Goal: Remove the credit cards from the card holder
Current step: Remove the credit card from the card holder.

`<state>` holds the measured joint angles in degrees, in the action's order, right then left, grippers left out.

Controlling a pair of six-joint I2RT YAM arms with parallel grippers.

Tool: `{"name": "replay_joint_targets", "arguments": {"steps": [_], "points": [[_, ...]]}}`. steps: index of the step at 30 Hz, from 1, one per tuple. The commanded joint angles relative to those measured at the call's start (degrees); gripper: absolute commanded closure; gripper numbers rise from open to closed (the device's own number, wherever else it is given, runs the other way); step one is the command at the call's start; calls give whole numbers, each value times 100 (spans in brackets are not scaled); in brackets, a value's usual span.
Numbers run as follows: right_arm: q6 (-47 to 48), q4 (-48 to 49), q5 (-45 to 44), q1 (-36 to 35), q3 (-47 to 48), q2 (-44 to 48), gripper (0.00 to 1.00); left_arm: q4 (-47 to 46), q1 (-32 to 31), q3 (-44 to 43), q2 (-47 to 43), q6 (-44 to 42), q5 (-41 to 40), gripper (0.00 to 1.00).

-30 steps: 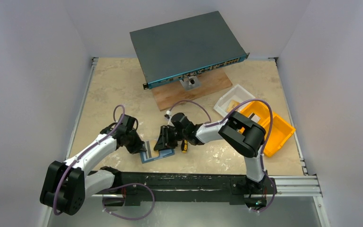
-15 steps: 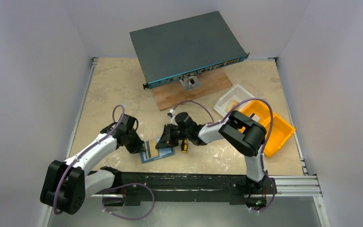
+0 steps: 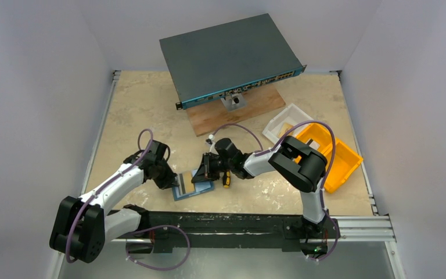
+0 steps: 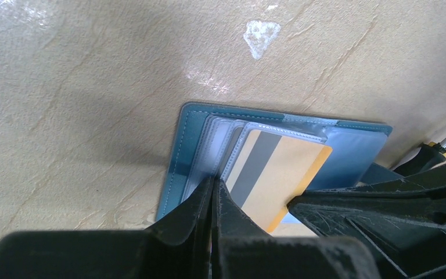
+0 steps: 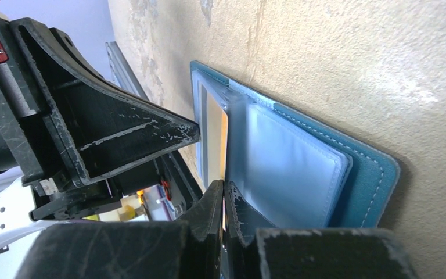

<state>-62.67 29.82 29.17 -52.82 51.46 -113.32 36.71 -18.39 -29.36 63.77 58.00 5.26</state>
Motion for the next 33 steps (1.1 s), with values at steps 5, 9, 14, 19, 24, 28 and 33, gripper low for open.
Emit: {"name": "replay_joint_targets", "arguments": {"steps": [5, 9, 14, 19, 24, 28, 33], "points": [[314, -351, -405, 221, -233, 365, 100, 337, 20, 1, 108, 20, -423, 100], [390, -425, -451, 279, -320, 446, 100, 307, 20, 4, 112, 11, -414, 100], [426, -294, -316, 272, -253, 357, 91, 284, 20, -2, 169, 1, -369, 100], [466, -258, -154, 272, -76, 162, 74, 258, 20, -34, 214, -11, -345, 100], [485, -270, -25, 221, 83, 13, 72, 222, 20, -44, 260, -21, -318, 100], [491, -292, 34, 98, 247, -110, 72, 213, 20, -76, 303, -33, -306, 100], [497, -339, 36, 8, 349, -169, 73, 209, 20, -87, 319, -32, -306, 100]]}}
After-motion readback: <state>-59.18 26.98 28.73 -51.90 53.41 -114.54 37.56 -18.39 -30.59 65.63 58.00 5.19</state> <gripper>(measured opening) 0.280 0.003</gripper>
